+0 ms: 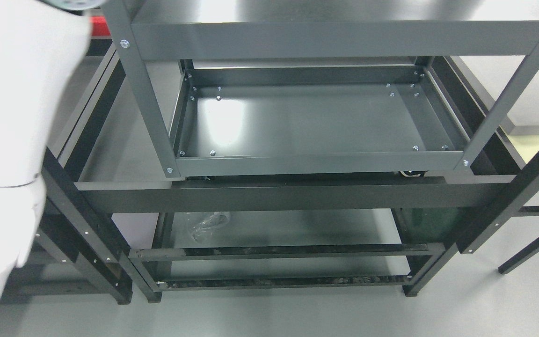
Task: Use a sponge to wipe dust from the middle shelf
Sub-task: 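Reach the sponge back into the shelf and wipe toward the left arm again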
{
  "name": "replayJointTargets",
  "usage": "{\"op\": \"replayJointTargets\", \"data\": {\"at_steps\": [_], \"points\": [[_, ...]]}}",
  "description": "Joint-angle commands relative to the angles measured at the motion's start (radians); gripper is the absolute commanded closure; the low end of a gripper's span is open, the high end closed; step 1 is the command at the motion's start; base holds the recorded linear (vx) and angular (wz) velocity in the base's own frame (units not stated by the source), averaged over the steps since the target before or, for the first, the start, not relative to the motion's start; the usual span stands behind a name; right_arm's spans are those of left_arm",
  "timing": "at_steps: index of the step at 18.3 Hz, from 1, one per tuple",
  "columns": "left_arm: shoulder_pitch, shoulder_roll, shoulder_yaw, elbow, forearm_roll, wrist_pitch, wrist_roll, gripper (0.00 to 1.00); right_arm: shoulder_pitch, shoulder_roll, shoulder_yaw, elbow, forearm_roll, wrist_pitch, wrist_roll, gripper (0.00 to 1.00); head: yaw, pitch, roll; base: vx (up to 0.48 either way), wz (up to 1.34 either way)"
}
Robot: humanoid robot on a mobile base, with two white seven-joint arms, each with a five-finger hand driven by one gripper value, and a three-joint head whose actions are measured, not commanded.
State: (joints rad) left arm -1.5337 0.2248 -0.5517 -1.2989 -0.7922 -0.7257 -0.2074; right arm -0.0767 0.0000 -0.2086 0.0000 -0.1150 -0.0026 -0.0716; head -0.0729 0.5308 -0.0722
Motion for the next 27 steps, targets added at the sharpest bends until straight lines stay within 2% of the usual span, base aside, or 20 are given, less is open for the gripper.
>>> {"op": "replayJointTargets", "data": {"at_steps": [1,4,7,12,15,18,20,23,27], "points": [[-0.065,-0.207,-0.439,0.179,-0.025,0.101,0.085,0.99,0.0,-0.017,0.0,-0.017,0.0,0.073,-0.001,0.0,0.0,0.0,0.0,0.0,0.0],[-0.065,-0.207,-0.539,0.185,-0.032,0.175,0.086,0.99,0.0,-0.017,0.0,-0.017,0.0,0.073,-0.001,0.0,0.0,0.0,0.0,0.0,0.0],[-0.063,-0.207,-0.623,0.207,-0.032,0.166,0.098,0.99,0.0,-0.017,0.0,-0.017,0.0,0.073,-0.001,0.0,0.0,0.0,0.0,0.0,0.0],[-0.048,-0.207,-0.596,0.205,-0.032,0.105,0.097,0.99,0.0,-0.017,0.0,-0.017,0.0,0.073,-0.001,0.0,0.0,0.0,0.0,0.0,0.0],[-0.034,-0.195,-0.568,0.114,-0.032,0.088,0.079,0.99,0.0,-0.017,0.0,-0.017,0.0,0.073,-0.001,0.0,0.0,0.0,0.0,0.0,0.0],[0.012,-0.06,-0.489,0.014,-0.03,0.052,0.046,0.99,0.0,-0.017,0.0,-0.017,0.0,0.073,-0.001,0.0,0.0,0.0,0.0,0.0,0.0],[0.015,0.004,-0.435,-0.034,-0.025,0.035,0.039,0.99,0.0,-0.017,0.0,-0.017,0.0,0.073,-0.001,0.0,0.0,0.0,0.0,0.0,0.0],[0.014,0.056,-0.317,-0.101,0.003,0.015,-0.006,0.99,0.0,-0.017,0.0,-0.017,0.0,0.073,-0.001,0.0,0.0,0.0,0.0,0.0,0.0],[0.012,0.137,-0.248,-0.154,0.126,0.012,-0.046,0.99,0.0,-0.017,0.0,-0.017,0.0,0.073,-0.001,0.0,0.0,0.0,0.0,0.0,0.0]]}}
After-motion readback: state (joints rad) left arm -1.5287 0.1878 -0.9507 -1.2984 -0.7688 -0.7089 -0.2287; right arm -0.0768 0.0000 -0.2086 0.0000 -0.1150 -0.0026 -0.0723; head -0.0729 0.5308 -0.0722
